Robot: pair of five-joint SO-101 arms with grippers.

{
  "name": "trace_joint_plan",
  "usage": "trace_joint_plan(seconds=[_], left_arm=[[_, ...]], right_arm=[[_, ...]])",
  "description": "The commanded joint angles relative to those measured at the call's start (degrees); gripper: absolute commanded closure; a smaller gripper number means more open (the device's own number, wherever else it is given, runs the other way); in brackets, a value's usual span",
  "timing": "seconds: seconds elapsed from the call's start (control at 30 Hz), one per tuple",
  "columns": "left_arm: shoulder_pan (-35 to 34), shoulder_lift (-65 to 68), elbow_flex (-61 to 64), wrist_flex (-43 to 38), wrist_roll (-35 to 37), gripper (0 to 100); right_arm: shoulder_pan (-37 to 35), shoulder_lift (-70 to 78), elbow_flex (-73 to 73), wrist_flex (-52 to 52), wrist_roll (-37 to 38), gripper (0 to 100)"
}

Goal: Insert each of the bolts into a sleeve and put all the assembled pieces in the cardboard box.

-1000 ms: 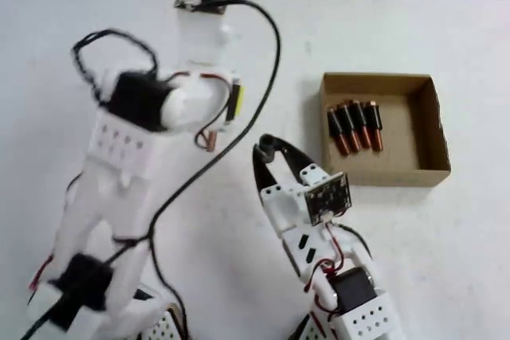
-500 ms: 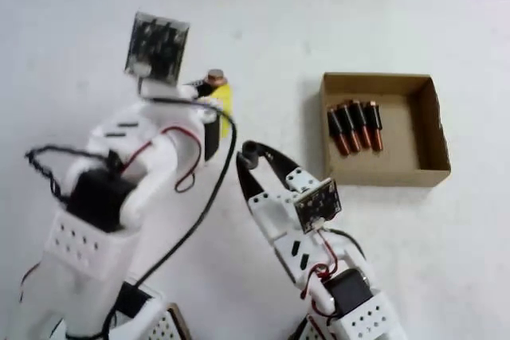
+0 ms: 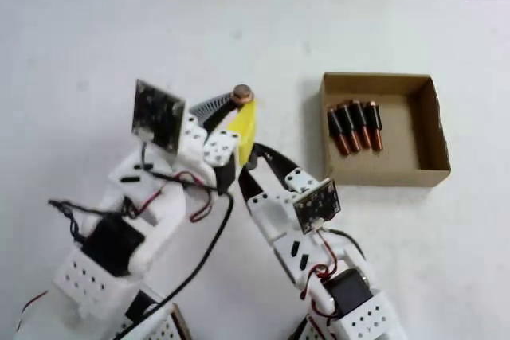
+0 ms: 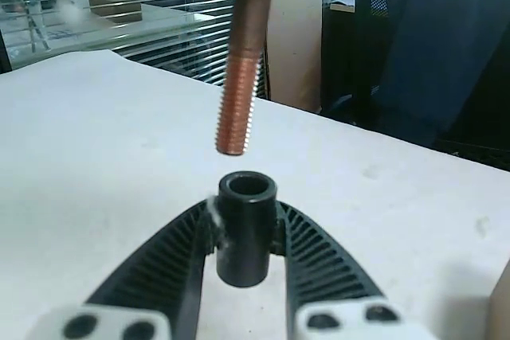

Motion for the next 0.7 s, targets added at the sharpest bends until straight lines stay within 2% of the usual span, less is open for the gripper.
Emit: trace_joint_plan(seconds=[0.0,0.67], left_arm=[[1.10,-3.65,0.53,-3.25,-0.26,98],[0.92,-4.79,3.43,-4.04,-0.35,98]], right_arm=[[-0.40,-1.36,1.23,-0.13,-0.44,98.1],[-0.48,-1.45,1.23,-0.48,0.09,98.1]])
